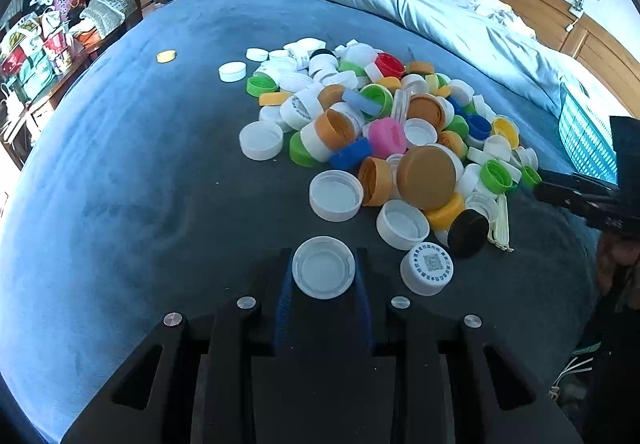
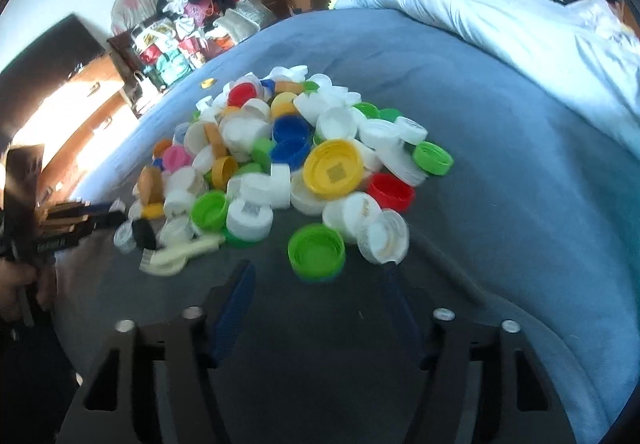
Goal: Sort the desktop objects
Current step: 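Grasp a white cap with the left gripper while the right gripper grasps a green cap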
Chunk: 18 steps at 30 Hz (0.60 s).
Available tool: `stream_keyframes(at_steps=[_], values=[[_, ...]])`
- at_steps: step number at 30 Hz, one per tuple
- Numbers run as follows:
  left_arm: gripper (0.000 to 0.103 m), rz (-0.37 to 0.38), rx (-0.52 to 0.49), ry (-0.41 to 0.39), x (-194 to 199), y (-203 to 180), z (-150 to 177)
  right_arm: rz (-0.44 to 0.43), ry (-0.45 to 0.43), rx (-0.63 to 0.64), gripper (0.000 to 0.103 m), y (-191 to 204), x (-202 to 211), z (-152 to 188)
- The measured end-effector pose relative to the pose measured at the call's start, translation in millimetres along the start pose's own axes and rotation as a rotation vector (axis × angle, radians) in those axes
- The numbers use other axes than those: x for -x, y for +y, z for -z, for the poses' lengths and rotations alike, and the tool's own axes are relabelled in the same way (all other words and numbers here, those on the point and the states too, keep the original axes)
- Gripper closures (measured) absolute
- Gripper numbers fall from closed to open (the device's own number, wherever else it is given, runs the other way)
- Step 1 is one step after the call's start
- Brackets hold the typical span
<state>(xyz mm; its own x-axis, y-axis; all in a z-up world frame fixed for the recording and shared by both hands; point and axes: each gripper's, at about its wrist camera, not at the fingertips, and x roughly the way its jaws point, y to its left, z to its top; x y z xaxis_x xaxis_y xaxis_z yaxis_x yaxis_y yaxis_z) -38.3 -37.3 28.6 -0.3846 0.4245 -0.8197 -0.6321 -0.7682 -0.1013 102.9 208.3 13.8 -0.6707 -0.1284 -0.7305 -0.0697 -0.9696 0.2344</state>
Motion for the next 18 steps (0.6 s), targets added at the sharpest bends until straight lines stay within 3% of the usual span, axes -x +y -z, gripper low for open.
stream_keyframes(at_steps=[3, 4, 5, 8, 11, 12, 13, 14, 15, 16, 18], values=[[0.078, 0.001, 0.009, 0.002, -2, 2, 0, 0.031, 0.002, 0.045, 0.047, 6, -10, -8], [0.078, 0.002, 0.01, 0.002, -2, 2, 0, 0.031, 0.015, 0.043, 0.064, 5, -11, -10], [0.078, 0.005, 0.011, 0.002, -2, 3, 0, 0.038, 0.018, 0.034, 0.07, 4, -9, -9], [0.078, 0.012, 0.021, -0.001, -2, 5, 0, 0.013, -0.024, 0.047, 0.07, 8, 11, -8], [0.078, 0.009, 0.025, -0.007, 0, 6, 0, -0.01, -0.131, 0.089, 0.07, 21, 43, -12], [0.078, 0.01, 0.026, -0.006, -1, 6, 0, 0.016, -0.146, 0.14, 0.069, 27, 44, -8], [0.078, 0.01, 0.026, -0.004, -2, 6, 0, 0.05, -0.048, 0.182, 0.069, 27, 28, -3], [0.078, 0.011, 0.028, -0.004, -2, 7, 0, 0.024, -0.011, 0.135, 0.075, 22, 26, -6], [0.078, 0.015, 0.031, -0.007, -2, 7, -1, -0.009, -0.09, 0.089, 0.077, 21, 45, -9], [0.078, 0.018, 0.035, -0.01, -1, 7, 0, -0.012, -0.188, 0.13, 0.078, 29, 66, -10], [0.078, 0.02, 0.033, -0.004, -2, 7, 0, 0.012, -0.059, 0.156, 0.082, 24, 42, -4]])
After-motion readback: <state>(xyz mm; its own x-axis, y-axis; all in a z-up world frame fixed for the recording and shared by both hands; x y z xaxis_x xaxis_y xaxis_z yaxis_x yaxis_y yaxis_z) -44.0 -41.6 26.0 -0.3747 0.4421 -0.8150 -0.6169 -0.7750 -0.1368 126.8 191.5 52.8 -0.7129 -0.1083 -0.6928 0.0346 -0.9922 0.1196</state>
